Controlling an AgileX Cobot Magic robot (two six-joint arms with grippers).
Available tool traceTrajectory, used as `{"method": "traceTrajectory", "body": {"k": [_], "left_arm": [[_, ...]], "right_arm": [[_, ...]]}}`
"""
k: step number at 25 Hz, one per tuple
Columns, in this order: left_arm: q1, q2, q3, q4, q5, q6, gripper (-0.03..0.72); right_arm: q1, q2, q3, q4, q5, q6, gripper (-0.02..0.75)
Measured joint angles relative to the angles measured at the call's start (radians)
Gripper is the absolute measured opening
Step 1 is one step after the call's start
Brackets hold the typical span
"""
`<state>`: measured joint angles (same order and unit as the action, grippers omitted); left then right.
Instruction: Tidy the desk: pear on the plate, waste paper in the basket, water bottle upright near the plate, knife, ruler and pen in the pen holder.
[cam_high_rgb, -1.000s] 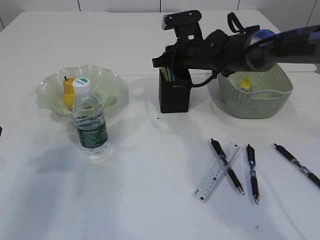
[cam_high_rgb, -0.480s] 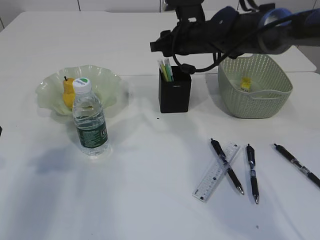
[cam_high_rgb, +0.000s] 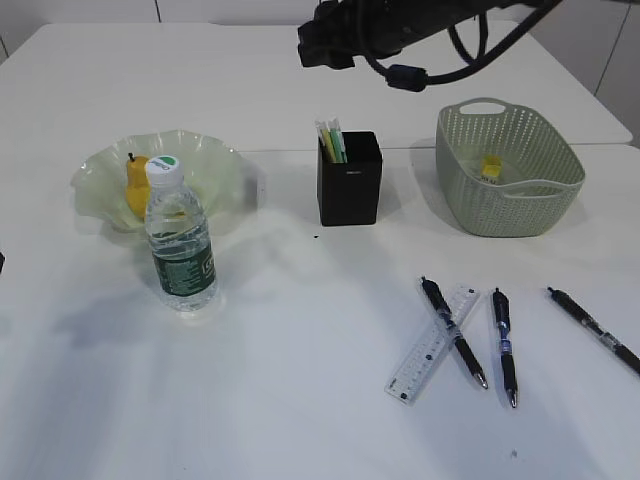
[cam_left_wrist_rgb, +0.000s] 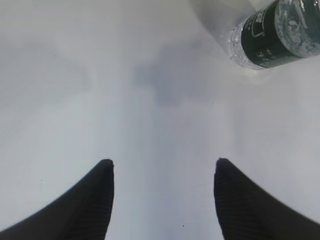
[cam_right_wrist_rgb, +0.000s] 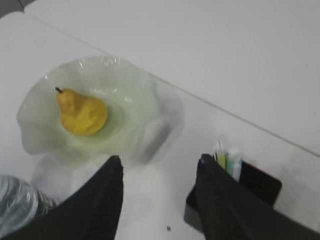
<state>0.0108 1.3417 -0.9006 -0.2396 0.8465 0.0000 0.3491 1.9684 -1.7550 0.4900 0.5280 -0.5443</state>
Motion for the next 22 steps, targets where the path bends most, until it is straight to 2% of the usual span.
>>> {"method": "traceTrajectory", "body": {"k": [5,9,13,17,19,22], "left_arm": [[0.0,0.0,0.0,0.0,0.0,0.0,0.447],[0.0,0.0,0.0,0.0,0.0,0.0,0.447],[0.0,0.0,0.0,0.0,0.002,0.0,0.447],[0.0,0.0,0.0,0.0,0.002,0.0,0.447],[0.0,0.0,0.0,0.0,0.002,0.0,0.447],[0.0,0.0,0.0,0.0,0.002,0.0,0.447]], "right_arm": [[0.0,-0.088,0.0,-0.352,0.289,0.3,0.358],[0.0,-0.15,0.0,-0.49,0.517,0.437,0.359],[0.0,-0.19,0.014,-0.509,0.656,0.487,0.359],[0.0,-0.2,0.094,-0.506,0.683,0.571,0.359],[0.0,-0.2,0.174,-0.505,0.649,0.632,0.359],[0.0,-0.2,0.31,-0.504,0.498,0.765,0.375]]}}
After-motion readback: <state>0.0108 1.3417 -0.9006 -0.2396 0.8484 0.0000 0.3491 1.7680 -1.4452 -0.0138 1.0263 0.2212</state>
